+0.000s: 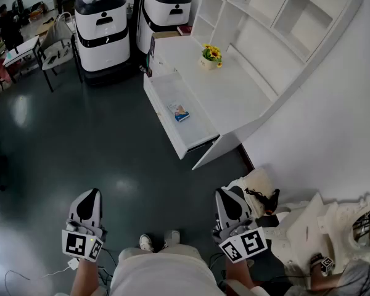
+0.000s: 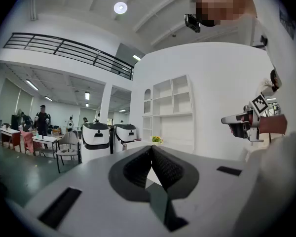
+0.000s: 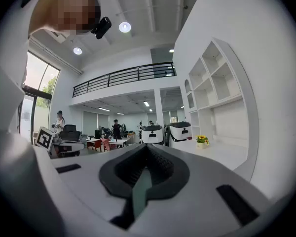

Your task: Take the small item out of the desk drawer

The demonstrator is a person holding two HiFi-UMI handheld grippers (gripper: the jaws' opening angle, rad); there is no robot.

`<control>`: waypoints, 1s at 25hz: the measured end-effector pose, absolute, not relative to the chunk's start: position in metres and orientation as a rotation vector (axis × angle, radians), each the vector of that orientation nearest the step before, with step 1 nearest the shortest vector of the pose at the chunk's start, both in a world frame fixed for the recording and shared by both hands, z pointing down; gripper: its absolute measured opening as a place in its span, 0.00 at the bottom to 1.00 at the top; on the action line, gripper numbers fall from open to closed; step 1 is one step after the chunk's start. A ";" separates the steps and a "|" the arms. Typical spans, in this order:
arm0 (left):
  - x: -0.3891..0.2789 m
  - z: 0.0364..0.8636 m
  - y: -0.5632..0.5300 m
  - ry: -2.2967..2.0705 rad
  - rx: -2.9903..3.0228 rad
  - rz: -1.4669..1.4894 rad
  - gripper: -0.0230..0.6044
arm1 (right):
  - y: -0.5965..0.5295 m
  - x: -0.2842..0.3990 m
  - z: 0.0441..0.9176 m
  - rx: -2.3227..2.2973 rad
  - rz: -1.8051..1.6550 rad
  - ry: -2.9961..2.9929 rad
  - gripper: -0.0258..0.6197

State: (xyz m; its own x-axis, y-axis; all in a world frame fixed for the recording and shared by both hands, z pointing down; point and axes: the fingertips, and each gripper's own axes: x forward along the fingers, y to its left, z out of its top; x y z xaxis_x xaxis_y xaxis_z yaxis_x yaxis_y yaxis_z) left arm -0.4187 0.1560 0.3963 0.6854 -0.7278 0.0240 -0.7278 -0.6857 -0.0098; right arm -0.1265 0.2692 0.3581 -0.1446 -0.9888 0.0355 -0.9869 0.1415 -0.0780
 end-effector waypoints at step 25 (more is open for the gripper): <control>-0.328 0.379 0.165 -1.162 2.829 -0.097 0.12 | 0.318 -0.056 0.345 -2.028 -0.122 2.221 0.05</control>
